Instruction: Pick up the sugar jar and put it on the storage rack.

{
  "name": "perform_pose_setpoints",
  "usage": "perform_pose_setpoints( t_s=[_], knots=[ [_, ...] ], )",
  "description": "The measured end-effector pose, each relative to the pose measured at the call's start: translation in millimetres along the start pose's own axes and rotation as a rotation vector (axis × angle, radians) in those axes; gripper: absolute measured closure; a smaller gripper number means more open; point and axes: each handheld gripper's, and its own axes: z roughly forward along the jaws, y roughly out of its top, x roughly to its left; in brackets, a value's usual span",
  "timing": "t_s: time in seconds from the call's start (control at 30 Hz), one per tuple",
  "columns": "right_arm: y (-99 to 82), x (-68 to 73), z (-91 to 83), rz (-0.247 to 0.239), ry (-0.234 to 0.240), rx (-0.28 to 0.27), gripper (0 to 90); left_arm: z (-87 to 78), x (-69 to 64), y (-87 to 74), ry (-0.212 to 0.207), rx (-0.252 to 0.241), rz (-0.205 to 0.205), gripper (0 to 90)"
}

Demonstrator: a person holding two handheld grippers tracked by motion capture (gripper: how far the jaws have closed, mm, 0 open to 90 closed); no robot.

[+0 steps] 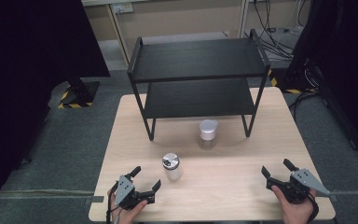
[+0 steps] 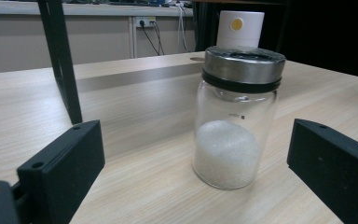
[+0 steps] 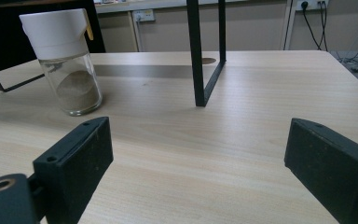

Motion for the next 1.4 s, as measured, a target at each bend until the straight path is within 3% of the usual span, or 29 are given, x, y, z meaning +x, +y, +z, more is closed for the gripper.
perform_pose_setpoints(
  t_s=[0.33, 0.53, 0.97, 1.17, 1.3, 1.4],
  knots=[
    [0.9, -0.6, 0.6, 0.009, -0.002, 0.004, 8.0, 17.9, -8.5, 8.1, -0.038, 0.035, 0.036, 3.5],
    [0.8, -0.8, 0.7, 0.01, -0.002, 0.003, 7.9, 40.0, -15.1, 15.4, -0.06, 0.062, 0.056, 4.7],
    [1.0, -0.1, 0.8, 0.001, -0.002, 0.005, 8.0, 67.1, -21.4, 31.1, -0.045, 0.14, 0.07, 15.5],
    [0.9, -0.4, 0.7, 0.003, 0.0, 0.004, 8.0, 71.0, -22.5, 33.5, -0.037, 0.152, 0.065, 24.8],
    [1.3, -0.2, 1.0, -0.001, 0.0, 0.007, 8.0, 72.4, -26.6, 35.1, -0.029, 0.162, 0.09, 28.8],
    [0.6, -0.2, 0.6, 0.001, 0.0, 0.003, 8.0, 71.6, -25.8, 33.2, -0.031, 0.15, 0.06, 29.6]
  ],
)
